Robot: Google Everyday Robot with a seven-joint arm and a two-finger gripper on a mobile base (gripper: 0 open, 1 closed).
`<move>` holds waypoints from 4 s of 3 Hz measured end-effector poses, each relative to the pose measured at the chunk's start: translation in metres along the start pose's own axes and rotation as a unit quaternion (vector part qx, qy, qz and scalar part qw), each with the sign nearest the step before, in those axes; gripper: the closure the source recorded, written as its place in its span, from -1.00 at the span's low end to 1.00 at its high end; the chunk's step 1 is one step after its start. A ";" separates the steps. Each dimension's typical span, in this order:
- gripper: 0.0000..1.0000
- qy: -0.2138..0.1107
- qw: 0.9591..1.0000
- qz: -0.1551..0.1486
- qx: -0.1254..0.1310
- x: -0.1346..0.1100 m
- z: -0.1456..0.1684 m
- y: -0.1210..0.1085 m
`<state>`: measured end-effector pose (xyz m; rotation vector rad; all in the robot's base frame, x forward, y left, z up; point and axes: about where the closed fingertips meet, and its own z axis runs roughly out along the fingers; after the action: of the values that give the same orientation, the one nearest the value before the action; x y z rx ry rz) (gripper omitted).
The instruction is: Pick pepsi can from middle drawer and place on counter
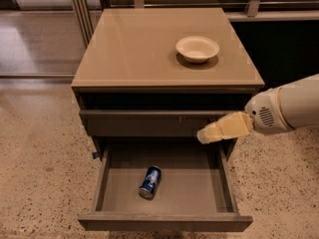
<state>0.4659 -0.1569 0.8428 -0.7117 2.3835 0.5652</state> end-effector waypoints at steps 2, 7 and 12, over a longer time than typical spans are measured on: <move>-1.00 -0.024 0.996 0.085 -0.030 0.040 0.094 0.018; -1.00 -0.067 0.988 0.141 -0.018 0.078 0.217 0.020; -1.00 -0.090 0.979 0.177 -0.037 0.078 0.369 0.058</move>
Offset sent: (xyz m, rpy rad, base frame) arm 0.0349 0.0865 -0.1645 0.2540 -0.0182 -0.2674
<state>0.5275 0.0574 0.5328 -0.2499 2.3370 0.8316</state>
